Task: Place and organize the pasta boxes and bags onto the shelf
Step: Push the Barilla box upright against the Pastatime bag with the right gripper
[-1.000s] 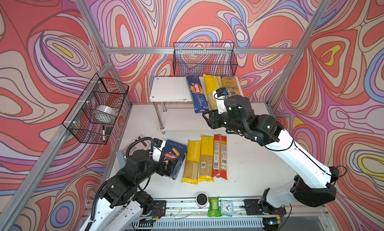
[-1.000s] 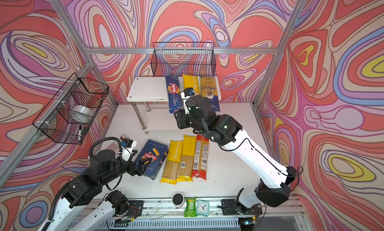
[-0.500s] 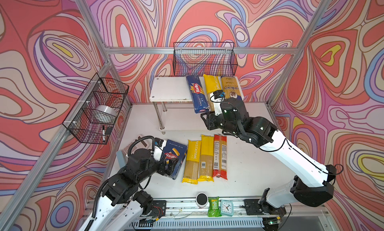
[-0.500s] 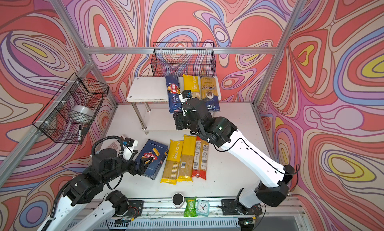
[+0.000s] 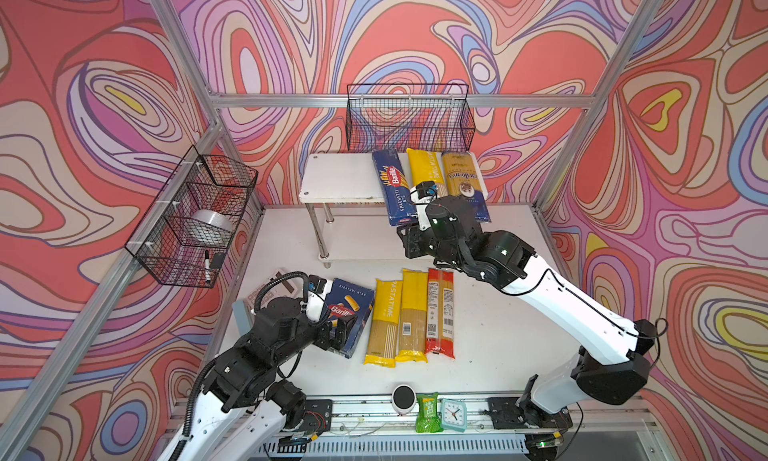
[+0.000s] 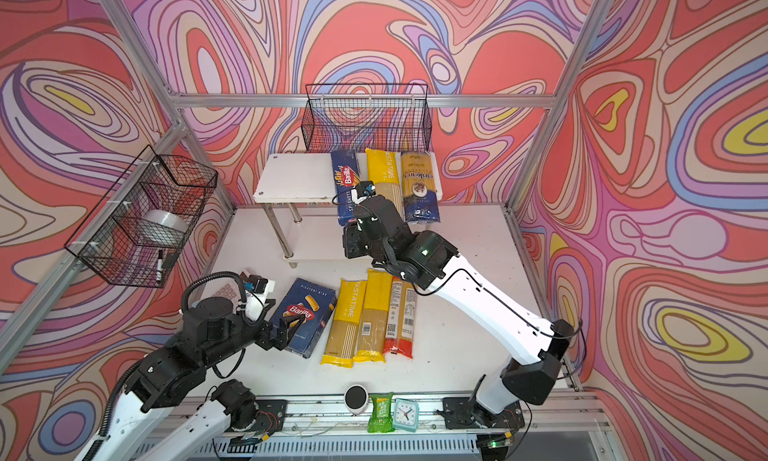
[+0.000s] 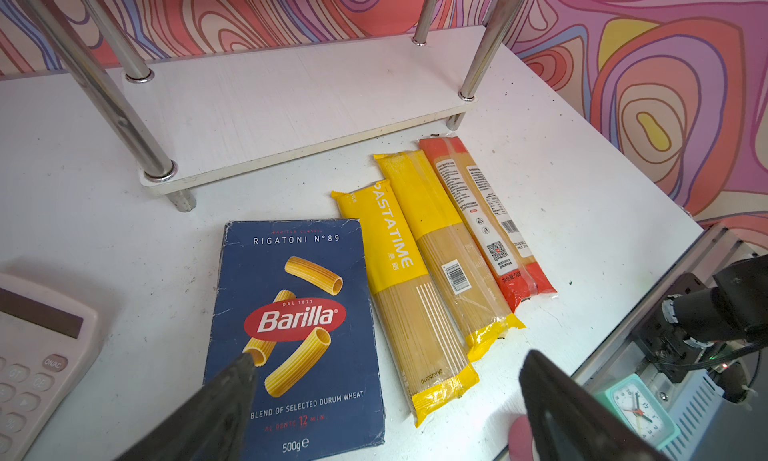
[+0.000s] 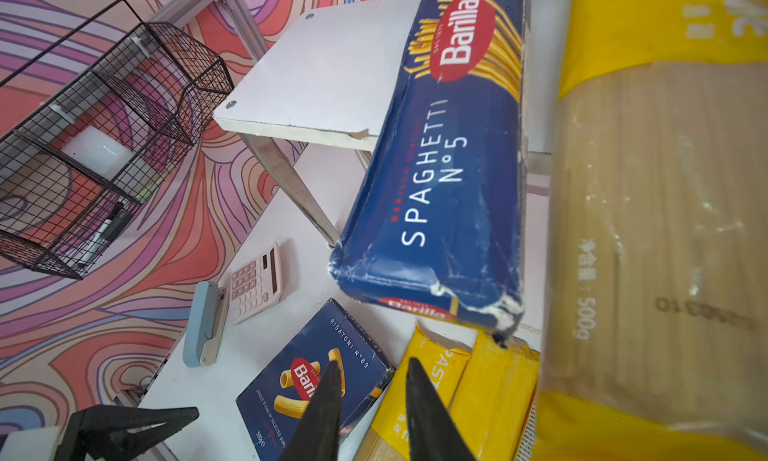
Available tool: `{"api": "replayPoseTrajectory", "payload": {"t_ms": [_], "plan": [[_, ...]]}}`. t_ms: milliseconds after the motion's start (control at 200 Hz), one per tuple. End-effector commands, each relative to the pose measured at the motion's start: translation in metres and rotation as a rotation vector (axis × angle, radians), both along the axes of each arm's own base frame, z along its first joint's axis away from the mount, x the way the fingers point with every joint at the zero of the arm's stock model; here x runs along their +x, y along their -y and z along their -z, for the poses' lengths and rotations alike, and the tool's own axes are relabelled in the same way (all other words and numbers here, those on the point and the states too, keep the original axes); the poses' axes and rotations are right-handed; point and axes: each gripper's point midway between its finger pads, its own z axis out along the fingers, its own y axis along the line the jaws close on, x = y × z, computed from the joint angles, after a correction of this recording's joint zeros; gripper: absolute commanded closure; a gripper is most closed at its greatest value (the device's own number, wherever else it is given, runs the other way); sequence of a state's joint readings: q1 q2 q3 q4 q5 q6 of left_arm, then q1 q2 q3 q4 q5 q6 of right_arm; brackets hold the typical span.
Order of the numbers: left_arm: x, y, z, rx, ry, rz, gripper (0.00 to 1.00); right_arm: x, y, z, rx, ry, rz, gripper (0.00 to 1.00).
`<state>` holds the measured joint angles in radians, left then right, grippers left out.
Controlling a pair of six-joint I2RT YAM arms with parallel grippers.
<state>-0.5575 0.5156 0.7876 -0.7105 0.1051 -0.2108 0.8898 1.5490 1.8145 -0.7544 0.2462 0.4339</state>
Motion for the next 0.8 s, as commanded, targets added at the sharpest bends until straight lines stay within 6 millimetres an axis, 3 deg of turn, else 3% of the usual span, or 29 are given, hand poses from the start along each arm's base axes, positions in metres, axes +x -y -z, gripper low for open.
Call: {"api": "replayPoseTrajectory", "payload": {"t_ms": [0, 796], "plan": [[-0.003, -0.002, -0.002, -0.001, 0.007, -0.003, 0.0, 0.006, -0.004, -0.009, 0.006, 0.033, 0.013, 0.74], [-0.006, -0.006, -0.008, -0.018, 0.033, -0.01, 0.0, 0.032, -0.042, 0.004, -0.03, 0.032, -0.028, 0.75]]}}
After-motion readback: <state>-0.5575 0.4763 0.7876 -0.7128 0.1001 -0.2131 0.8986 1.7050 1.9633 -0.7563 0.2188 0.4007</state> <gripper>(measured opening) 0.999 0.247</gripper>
